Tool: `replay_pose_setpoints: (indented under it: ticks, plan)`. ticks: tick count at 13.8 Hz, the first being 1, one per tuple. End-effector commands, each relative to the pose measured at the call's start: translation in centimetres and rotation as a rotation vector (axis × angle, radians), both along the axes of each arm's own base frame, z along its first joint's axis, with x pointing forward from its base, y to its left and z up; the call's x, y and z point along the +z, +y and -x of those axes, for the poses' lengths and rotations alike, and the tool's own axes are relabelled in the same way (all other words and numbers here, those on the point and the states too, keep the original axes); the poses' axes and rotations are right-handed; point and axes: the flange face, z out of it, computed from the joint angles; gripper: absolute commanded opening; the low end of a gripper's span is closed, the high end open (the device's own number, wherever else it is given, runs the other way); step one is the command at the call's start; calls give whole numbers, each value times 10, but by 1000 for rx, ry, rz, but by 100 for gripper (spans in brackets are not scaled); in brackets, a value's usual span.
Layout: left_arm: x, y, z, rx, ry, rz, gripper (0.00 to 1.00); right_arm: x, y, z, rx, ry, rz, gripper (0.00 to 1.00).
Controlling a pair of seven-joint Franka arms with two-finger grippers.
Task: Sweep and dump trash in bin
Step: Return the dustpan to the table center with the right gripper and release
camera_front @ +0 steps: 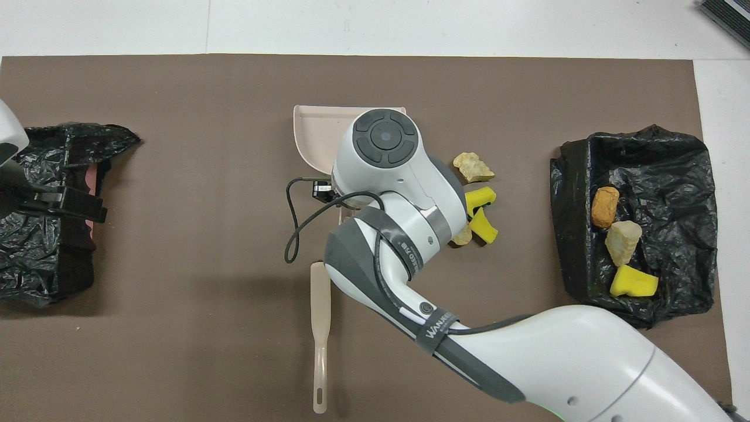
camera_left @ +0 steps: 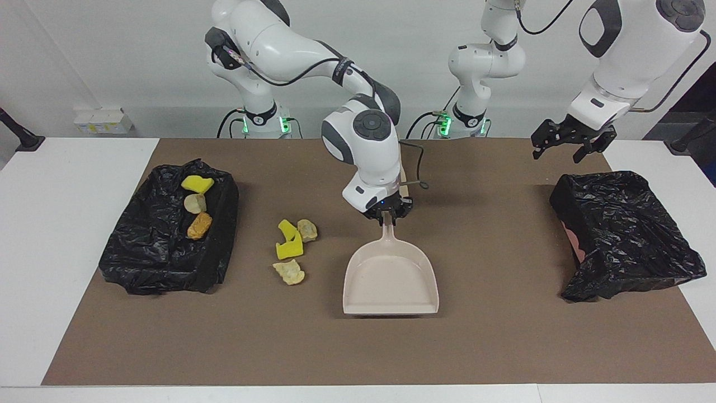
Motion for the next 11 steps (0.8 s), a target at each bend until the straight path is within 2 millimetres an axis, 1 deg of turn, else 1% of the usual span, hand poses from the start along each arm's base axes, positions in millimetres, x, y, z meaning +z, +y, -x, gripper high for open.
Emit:
replay_pose_setpoints:
  ticks: [1,2,4,5,6,7,8,9,10,11]
  plan:
    - [1,-2,9,-11,3,-16,100,-2,10,-9,-24,-17,-30,0]
    - [1,-4,8,-11,-1,-16,100,-6,12,-9,-22,-23,-35,3]
    - [0,-5,9,-15,3,-17,100,-28,18,-7,-7,-28,-24,15]
    - [1,-5,9,-13,-1,-16,100,-35,21,-4,3,-29,-17,15]
    - [1,-5,9,-14,0,-16,100,-35,21,-4,3,-27,-15,20]
    - [0,-6,9,-16,-3,-16,100,-35,21,-4,4,-26,-14,29]
    - [0,-6,9,-14,-3,-16,100,-35,21,-3,10,-25,-11,52]
    - [0,-6,9,-14,-1,-16,100,-30,16,-5,20,-27,-15,87]
    - [0,-6,9,-14,-3,-16,100,-8,20,6,61,-40,-17,100]
    - [0,-6,9,-14,-3,-16,100,9,16,16,82,-43,0,100]
